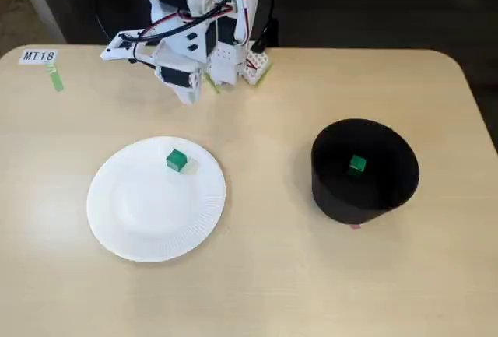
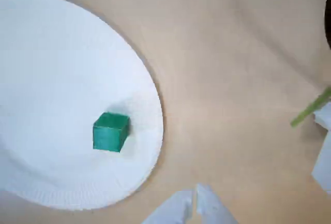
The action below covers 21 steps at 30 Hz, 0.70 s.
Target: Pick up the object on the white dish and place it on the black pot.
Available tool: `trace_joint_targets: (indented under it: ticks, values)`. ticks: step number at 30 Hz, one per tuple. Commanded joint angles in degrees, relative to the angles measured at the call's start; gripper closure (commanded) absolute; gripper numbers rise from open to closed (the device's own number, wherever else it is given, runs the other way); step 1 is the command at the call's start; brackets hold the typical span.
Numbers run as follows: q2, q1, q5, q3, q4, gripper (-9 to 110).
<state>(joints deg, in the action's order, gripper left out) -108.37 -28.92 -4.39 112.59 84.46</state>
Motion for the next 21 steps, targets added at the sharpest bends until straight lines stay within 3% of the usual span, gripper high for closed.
trace_joint_targets:
  ticks: [1, 8, 15, 21]
  values:
    - [3.96, -2.46, 0.79, -4.04, 0.09, 102]
    - [16.17, -3.69, -0.7, -10.99, -1.05, 100]
    - [16.61, -3.08, -2.37, -11.07, -5.36, 83]
    - [17.58, -1.67, -1.41, -10.46, -6.5, 74]
